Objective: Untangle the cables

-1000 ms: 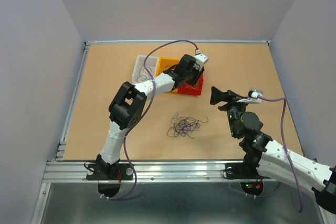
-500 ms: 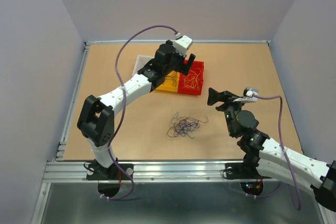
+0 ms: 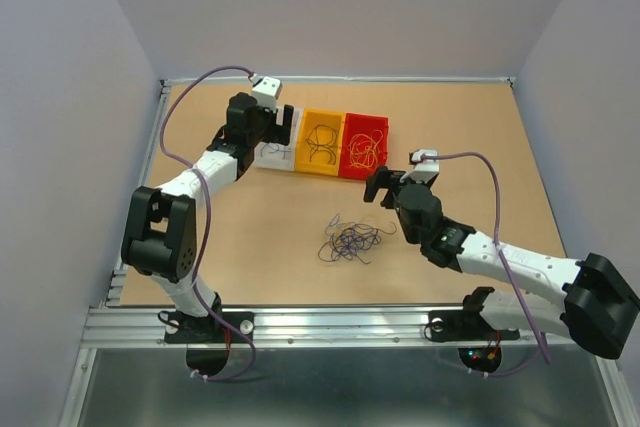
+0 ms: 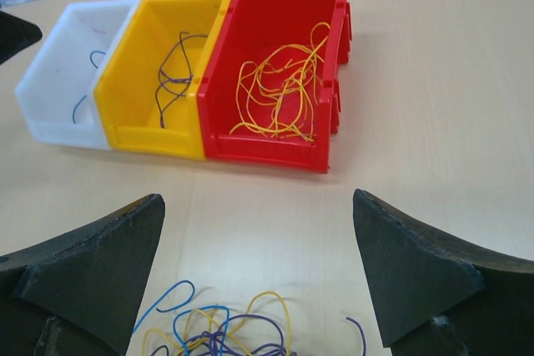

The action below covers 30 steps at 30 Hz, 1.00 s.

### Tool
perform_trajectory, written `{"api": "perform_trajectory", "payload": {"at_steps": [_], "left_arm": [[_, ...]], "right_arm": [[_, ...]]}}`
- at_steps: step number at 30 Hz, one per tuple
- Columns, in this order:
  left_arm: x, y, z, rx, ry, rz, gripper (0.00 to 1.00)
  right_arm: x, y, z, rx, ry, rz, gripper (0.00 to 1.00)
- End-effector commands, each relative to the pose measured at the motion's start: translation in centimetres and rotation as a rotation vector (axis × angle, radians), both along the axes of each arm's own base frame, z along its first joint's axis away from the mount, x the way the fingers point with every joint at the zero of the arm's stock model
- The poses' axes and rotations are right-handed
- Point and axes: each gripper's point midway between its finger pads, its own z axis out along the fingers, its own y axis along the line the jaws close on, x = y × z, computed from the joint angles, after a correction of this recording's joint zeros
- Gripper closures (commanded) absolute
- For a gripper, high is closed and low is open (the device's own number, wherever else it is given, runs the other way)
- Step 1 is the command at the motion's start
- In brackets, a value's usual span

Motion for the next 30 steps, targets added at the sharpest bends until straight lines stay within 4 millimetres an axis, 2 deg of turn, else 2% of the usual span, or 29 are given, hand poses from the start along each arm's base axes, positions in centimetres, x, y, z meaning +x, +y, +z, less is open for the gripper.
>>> {"api": "perform_trajectory", "payload": {"at_steps": [1, 2, 8, 9, 11, 17, 19, 23, 25, 26, 29, 30], "left_arm": [[1.8, 0.3, 3.0, 0.026, -0.128, 0.053, 0.01], [2.6, 1.5, 2.8, 0.043, -0.126, 0.120, 0.01], [4.7, 3.6, 1.1, -0.034, -0.071, 0.179, 0.01], [5.2, 4.4, 0.2, -0.052, -0.051, 0.199, 0.01], [5.5, 4.2, -0.8, -0.077, -0.022, 0.150, 0.01], [7.1, 5.8, -3.1, -0.070, 0.045, 0.204, 0.11], [7.1, 5.9, -3.8, -0.069, 0.068, 0.200, 0.14], [6.1, 4.7, -4.1, -0.154, 0.123, 0.164, 0.23], [5.0, 4.2, -4.6, -0.192, 0.154, 0.152, 0.33], [4.1, 3.7, -5.1, -0.209, 0.174, 0.123, 0.46], [2.9, 3.2, -5.9, -0.220, 0.208, 0.097, 0.71], [2.3, 3.3, -6.7, -0.213, 0.227, 0.100, 0.88]], "right_arm": [[0.6, 0.8, 2.3, 0.048, -0.024, 0.000, 0.01], [0.7, 0.9, 2.3, 0.047, -0.022, 0.001, 0.01], [0.5, 1.1, 2.4, 0.055, -0.020, 0.019, 0.01], [0.4, 1.0, 2.8, 0.063, -0.026, 0.022, 0.01], [0.2, 0.9, 2.9, 0.071, -0.031, 0.023, 0.01], [-0.1, 0.5, 3.5, 0.086, -0.046, 0.022, 0.01], [-0.1, 0.4, 3.5, 0.089, -0.047, 0.022, 0.01], [-0.2, 0.3, 3.5, 0.087, -0.046, 0.017, 0.01], [-0.2, 0.2, 3.5, 0.089, -0.049, 0.014, 0.01], [-0.2, 0.2, 3.5, 0.089, -0.049, 0.014, 0.01], [-0.3, 0.1, 3.6, 0.093, -0.052, 0.014, 0.01], [-0.3, 0.0, 3.8, 0.096, -0.055, 0.013, 0.01]]}}
